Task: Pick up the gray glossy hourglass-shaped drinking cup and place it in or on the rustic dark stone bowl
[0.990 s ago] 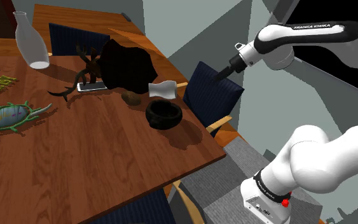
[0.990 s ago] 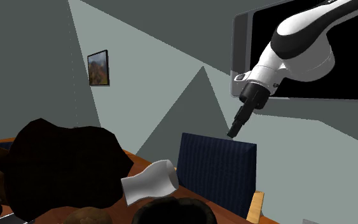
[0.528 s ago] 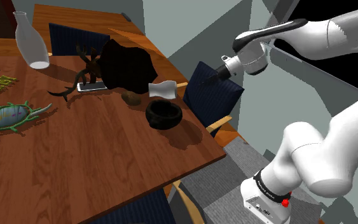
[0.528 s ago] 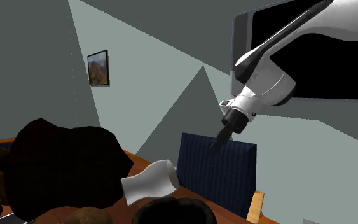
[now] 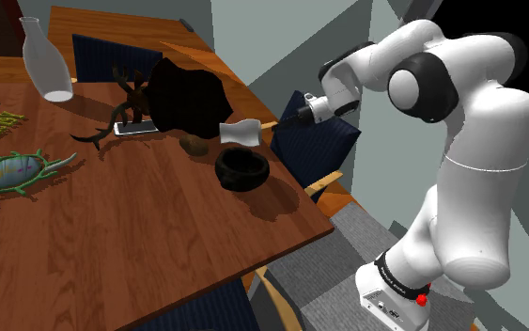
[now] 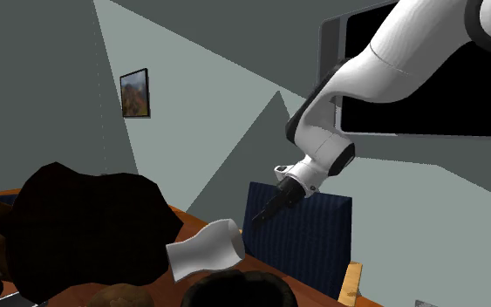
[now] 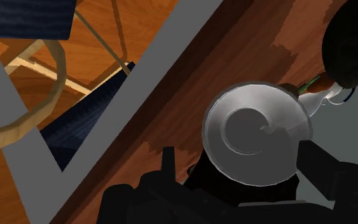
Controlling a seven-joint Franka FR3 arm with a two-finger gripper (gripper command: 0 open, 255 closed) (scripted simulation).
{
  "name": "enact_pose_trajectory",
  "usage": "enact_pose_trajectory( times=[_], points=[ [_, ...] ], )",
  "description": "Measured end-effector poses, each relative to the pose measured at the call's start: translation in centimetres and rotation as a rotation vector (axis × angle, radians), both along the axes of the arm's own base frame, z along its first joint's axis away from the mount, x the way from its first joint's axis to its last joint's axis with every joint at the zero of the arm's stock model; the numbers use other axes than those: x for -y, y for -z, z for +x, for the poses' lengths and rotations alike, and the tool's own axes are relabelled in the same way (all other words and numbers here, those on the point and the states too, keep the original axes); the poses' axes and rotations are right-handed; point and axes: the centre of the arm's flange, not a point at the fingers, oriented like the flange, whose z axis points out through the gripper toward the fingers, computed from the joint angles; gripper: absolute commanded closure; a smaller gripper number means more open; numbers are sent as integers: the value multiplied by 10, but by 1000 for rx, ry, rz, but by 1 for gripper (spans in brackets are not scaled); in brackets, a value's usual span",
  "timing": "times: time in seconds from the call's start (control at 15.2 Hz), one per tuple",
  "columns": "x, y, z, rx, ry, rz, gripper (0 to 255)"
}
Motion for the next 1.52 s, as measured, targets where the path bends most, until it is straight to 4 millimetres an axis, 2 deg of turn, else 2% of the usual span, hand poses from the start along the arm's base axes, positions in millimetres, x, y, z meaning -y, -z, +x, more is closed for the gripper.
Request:
enact_pose_trajectory(
  times=[0.13,0.59,1.06,1.12,1.52],
  points=[
    [-3,18,17,22,-15,44,0],
    [-30,40,38,32,-21,63,0],
    [-33,41,41,36,-16,63,0],
    [-33,41,41,35,-17,63,255],
    [-35,43,41,33,-20,64,255]
  ],
)
